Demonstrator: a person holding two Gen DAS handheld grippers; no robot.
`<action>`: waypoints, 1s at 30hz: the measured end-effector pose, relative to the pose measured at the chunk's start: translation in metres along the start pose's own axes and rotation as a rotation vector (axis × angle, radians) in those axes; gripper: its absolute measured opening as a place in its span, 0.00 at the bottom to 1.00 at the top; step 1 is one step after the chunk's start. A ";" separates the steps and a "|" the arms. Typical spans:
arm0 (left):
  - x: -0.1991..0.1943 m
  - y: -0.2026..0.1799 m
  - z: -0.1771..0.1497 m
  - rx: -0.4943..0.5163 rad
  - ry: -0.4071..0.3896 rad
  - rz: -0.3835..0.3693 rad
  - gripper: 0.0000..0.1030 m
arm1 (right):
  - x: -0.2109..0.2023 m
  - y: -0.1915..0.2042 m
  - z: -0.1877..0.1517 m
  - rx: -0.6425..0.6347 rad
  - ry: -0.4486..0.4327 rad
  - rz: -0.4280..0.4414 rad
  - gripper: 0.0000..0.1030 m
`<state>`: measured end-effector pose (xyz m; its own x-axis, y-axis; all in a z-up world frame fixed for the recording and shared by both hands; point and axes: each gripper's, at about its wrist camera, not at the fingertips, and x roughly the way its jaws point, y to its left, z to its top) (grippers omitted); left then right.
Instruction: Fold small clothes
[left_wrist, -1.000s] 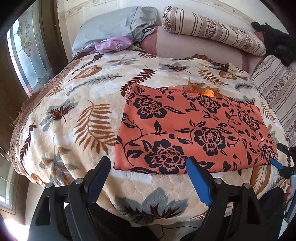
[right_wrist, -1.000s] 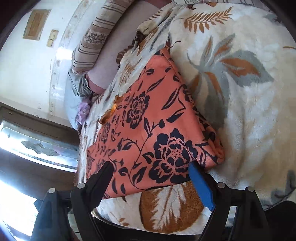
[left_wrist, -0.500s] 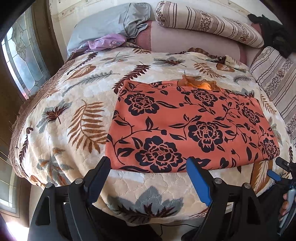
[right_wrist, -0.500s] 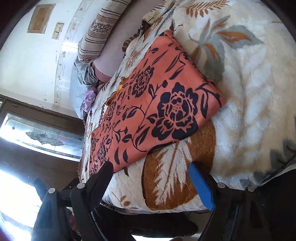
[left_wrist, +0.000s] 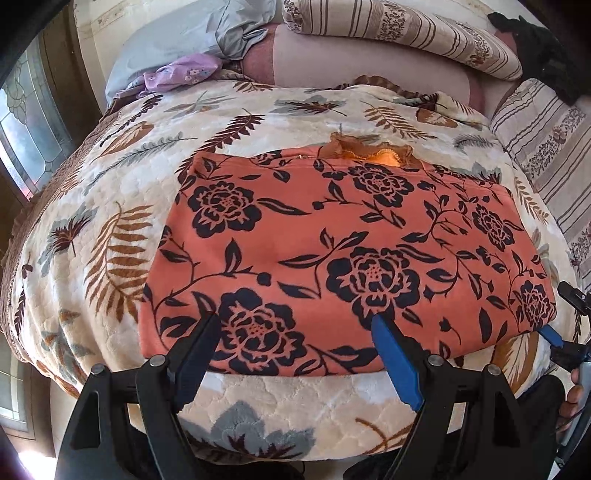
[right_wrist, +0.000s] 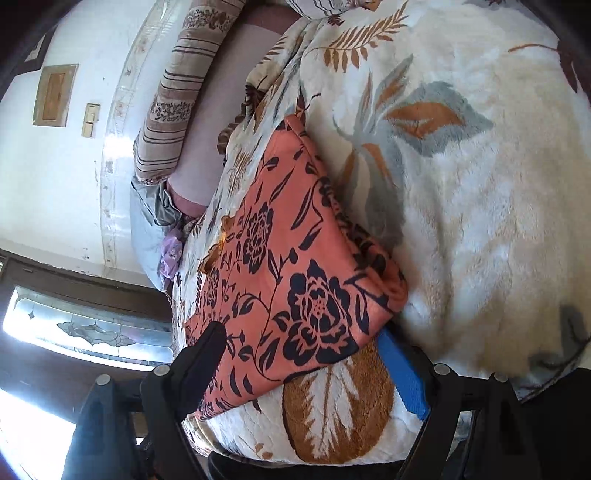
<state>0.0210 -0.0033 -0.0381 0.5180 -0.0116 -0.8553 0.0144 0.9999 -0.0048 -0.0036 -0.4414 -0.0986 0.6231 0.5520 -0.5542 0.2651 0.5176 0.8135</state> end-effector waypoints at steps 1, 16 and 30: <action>0.000 -0.004 0.004 -0.003 -0.007 -0.005 0.81 | 0.000 0.002 0.002 -0.001 -0.005 0.005 0.84; 0.041 -0.030 0.034 -0.017 -0.008 -0.015 0.81 | 0.003 0.020 0.006 -0.142 -0.066 -0.017 0.84; 0.053 -0.019 0.041 -0.055 -0.006 -0.066 0.85 | 0.018 0.013 0.008 -0.134 -0.033 -0.055 0.84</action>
<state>0.0828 -0.0229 -0.0622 0.5228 -0.0774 -0.8489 0.0018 0.9960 -0.0896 0.0167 -0.4297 -0.0964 0.6346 0.5001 -0.5892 0.2000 0.6302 0.7503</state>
